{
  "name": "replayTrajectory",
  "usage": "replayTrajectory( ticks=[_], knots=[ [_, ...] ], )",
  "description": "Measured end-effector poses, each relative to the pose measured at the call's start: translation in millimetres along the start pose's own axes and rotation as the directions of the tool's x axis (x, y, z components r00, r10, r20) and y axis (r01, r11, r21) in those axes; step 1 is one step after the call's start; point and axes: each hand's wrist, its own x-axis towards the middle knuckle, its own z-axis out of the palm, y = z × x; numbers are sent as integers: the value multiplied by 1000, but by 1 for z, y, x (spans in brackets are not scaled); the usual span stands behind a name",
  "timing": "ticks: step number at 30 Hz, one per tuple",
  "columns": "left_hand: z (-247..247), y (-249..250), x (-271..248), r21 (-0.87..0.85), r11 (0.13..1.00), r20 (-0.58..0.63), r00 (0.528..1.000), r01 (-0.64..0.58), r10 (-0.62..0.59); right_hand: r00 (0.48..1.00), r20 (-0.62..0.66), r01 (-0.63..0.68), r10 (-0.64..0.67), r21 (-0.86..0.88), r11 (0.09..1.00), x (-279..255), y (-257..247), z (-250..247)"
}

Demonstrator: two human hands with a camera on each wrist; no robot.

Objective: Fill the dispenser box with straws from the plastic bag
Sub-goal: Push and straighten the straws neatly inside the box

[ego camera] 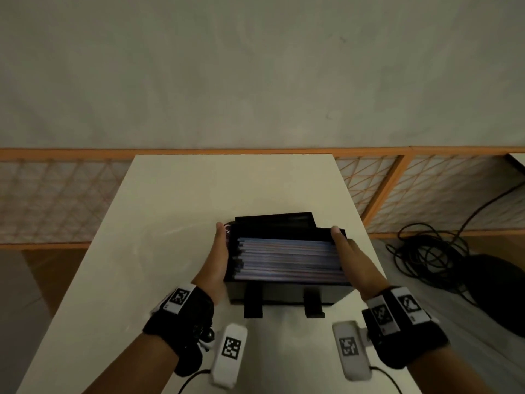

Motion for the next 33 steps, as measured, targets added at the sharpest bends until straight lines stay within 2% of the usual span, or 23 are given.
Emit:
replayTrajectory(
  ticks=[5, 8, 12, 16, 19, 20, 21, 25, 26, 28, 29, 30, 32, 33],
  knots=[
    [5, -4, 2, 41, 996, 41, 996, 79, -81, 1000, 26, -3, 5, -94, 996, 26, -5, -5],
    [-7, 13, 16, 243, 969, -83, 996, 50, -30, 998, 35, 51, -46, -140, 989, 30, 4, -6],
    [-30, 36, 62, 431, 902, -239, 966, 18, 94, 999, -46, -31, 23, -185, 982, 33, 28, -7],
    [-33, 25, 104, 618, 783, -183, 982, 76, 49, 998, -66, -30, 18, -194, 981, 29, 47, -3],
    [-27, 12, 126, 799, 590, -119, 992, 120, -42, 996, -71, -59, 45, -205, 977, 27, 49, -4],
    [-28, 7, 134, 816, 560, -132, 990, 142, -58, 996, -70, -74, 61, -206, 976, 28, 51, -5],
    [-28, 3, 137, 806, 573, -131, 988, 151, -76, 994, -71, -94, 81, -209, 973, 27, 51, -5],
    [-38, -16, 153, 669, 715, -190, 977, 200, -96, 992, -72, -116, 105, -172, 978, 32, 54, -6],
    [-40, -16, 155, 679, 707, -194, 977, 197, -86, 993, -60, -111, 102, -166, 980, 35, 54, -7],
    [-35, -5, 148, 782, 606, -110, 989, 148, -98, 995, -40, -100, 95, -146, 984, 37, 53, -9],
    [-34, -2, 144, 859, 505, -48, 995, 86, -88, 995, -36, -97, 93, -131, 987, 36, 52, -10],
    [-34, 0, 140, 895, 444, -14, 997, 49, -82, 996, -34, -91, 88, -118, 989, 35, 52, -10],
    [-41, -5, 138, 930, 368, 6, 999, 14, -53, 996, -29, -89, 87, -89, 992, 30, 53, -8],
    [-46, -8, 138, 933, 360, -3, 999, 16, -37, 995, -30, -97, 95, -68, 993, 28, 51, -6]
  ],
)
